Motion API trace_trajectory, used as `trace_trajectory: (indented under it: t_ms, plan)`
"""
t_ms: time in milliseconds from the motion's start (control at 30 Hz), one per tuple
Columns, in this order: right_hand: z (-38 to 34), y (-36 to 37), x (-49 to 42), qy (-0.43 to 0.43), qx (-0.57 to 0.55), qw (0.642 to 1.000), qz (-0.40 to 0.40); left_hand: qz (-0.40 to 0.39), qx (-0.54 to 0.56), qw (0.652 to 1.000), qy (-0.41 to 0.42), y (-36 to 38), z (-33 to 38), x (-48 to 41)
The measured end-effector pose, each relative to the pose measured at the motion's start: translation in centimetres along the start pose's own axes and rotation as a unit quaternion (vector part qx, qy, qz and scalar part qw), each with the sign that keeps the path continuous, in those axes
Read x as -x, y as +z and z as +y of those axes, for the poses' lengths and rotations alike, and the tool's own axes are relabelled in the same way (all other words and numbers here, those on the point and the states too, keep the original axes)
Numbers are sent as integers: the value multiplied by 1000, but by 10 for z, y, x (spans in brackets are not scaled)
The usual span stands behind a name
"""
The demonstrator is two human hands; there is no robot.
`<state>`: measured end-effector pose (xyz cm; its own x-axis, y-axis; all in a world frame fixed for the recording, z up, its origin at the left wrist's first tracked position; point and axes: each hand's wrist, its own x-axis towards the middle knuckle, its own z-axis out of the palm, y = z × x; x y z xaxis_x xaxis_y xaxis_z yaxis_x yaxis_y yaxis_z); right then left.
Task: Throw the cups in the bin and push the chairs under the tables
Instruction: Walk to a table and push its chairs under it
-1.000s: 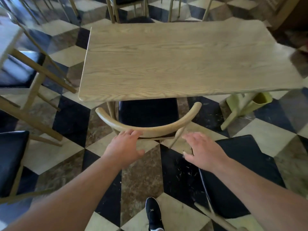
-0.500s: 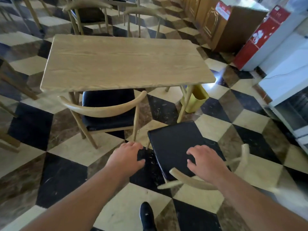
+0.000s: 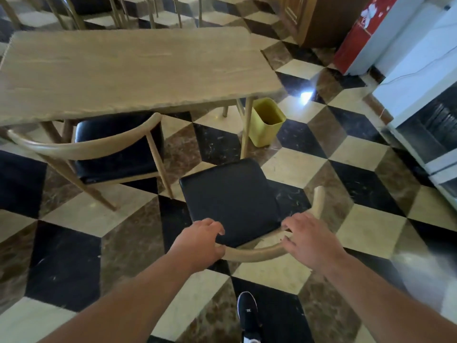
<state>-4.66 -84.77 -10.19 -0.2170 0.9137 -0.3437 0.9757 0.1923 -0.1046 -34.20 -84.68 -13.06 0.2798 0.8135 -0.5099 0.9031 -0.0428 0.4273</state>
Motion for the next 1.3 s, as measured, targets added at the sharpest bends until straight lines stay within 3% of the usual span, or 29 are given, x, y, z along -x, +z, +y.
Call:
trace_trajectory:
  t_ms: [300,433,533,833,967,1300]
  plan:
    - [115,4,-51,-57,-22,993,-103,-123,11,991,-52,61,85,-65]
    - [132,24,-56,-88,2,978,-187,-159,-117,979,-49,78,95,-68]
    - [124,41,-57,-118,82,970,-194,-156,-171,971,-53,87,84,-66]
    - [91,51,-85,-164,188,944,-217,-170,-214,961,-49,79,57,-78]
    - [80,46,-95,-166,178,944,-221,-183,-221,957,-37,70,39,-83]
    - [35,37,-142,-163,195,938,-234,-122,-214,969,19,28,-28,-108]
